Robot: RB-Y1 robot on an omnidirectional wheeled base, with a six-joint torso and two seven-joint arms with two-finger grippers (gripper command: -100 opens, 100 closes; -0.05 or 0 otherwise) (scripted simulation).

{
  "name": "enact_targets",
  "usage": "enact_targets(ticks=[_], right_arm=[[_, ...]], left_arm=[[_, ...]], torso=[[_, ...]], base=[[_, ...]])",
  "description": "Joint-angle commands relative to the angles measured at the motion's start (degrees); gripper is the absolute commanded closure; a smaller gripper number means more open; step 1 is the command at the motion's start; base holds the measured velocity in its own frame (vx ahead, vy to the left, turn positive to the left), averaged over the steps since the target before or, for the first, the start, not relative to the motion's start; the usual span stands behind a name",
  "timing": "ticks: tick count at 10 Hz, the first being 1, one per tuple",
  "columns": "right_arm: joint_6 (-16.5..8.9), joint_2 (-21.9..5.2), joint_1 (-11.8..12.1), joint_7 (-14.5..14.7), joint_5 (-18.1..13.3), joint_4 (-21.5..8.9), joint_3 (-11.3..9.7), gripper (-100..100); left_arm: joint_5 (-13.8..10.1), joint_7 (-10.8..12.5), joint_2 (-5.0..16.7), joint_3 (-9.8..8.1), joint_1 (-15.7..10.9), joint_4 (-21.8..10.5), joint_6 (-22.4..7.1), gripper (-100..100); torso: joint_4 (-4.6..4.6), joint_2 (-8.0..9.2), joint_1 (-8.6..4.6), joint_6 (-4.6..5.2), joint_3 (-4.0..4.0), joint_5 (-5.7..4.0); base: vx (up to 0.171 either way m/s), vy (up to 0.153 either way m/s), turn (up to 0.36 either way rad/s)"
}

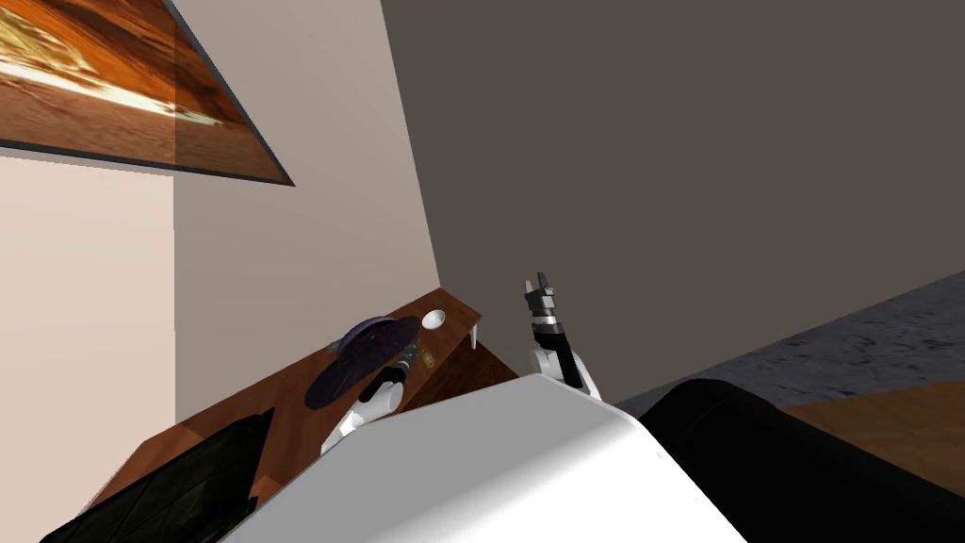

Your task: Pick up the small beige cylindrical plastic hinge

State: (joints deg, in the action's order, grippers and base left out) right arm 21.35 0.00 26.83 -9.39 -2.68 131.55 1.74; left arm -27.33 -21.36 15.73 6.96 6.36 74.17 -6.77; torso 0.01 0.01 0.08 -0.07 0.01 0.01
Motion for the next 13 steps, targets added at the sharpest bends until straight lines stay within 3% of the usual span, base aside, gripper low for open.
enact_targets(ticks=[1,2,3,4,5,6,9,11,12,13], right_arm=[[0.0,0.0,0.0,0.0,0.0,0.0,0.0,0],[0.0,0.0,0.0,0.0,0.0,0.0,0.0,0],[0.0,0.0,0.0,0.0,0.0,0.0,0.0,0],[0.0,0.0,0.0,0.0,0.0,0.0,0.0,0],[0.0,0.0,0.0,0.0,0.0,0.0,0.0,0],[0.0,0.0,0.0,0.0,0.0,0.0,0.0,0],[0.0,0.0,0.0,0.0,0.0,0.0,0.0,0],[0.0,0.0,0.0,0.0,0.0,0.0,0.0,0],[0.0,0.0,0.0,0.0,0.0,0.0,0.0,0],[0.0,0.0,0.0,0.0,0.0,0.0,0.0,0]], left_arm=[[-1.6,-2.3,0.4,0.01,-1.5,-2.9,-2.9,-100],[-1.6,-2.3,0.4,0.01,-1.5,-4.4,-3.0,-100],[-3.1,-4.1,0.9,0.16,-2.8,-6.6,-4.9,-100],[-3.1,-4.1,0.9,0.16,-2.8,-7.8,-5.2,-100],[-4.6,-5.9,1.5,0.28,-4.2,-9.7,-7.4,-100],[-4.6,-5.9,1.5,0.28,-4.2,-11.5,-7.4,-100],[-7.3,-9.3,2.5,0.48,-6.9,-16.4,-11.6,-100],[-7.3,-9.3,2.5,0.48,-6.9,-18.4,-11.6,-100],[-8.6,-11.0,2.9,0.55,-8.2,-20.1,-13.6,-100],[-8.6,-11.0,2.9,0.55,-8.2,-21.7,-13.6,-100]], torso=[[0.00,0.00,0.00,0.00,0.00,0.00],[0.01,0.00,0.01,0.04,0.00,0.00],[0.00,0.00,0.03,-0.02,0.00,0.01],[0.01,0.01,0.00,0.03,0.01,0.00],[0.00,0.00,0.02,-0.01,0.00,0.00],[0.00,-0.02,0.01,0.04,-0.01,0.01],[0.00,-0.02,0.04,-0.04,-0.01,0.00],[-0.01,-0.03,0.05,-0.03,-0.02,0.01],[-0.01,-0.04,0.01,-0.04,-0.02,0.00],[0.00,-0.06,0.00,0.02,-0.03,0.00]], base=[[-0.011,0.013,-0.258],[-0.008,0.015,-0.128],[-0.010,0.009,-0.239],[-0.009,0.014,-0.137],[-0.005,0.012,-0.285],[-0.004,0.017,-0.135],[-0.003,0.016,-0.192],[0.000,0.014,-0.074],[0.004,0.006,-0.241],[0.004,0.017,-0.143]])
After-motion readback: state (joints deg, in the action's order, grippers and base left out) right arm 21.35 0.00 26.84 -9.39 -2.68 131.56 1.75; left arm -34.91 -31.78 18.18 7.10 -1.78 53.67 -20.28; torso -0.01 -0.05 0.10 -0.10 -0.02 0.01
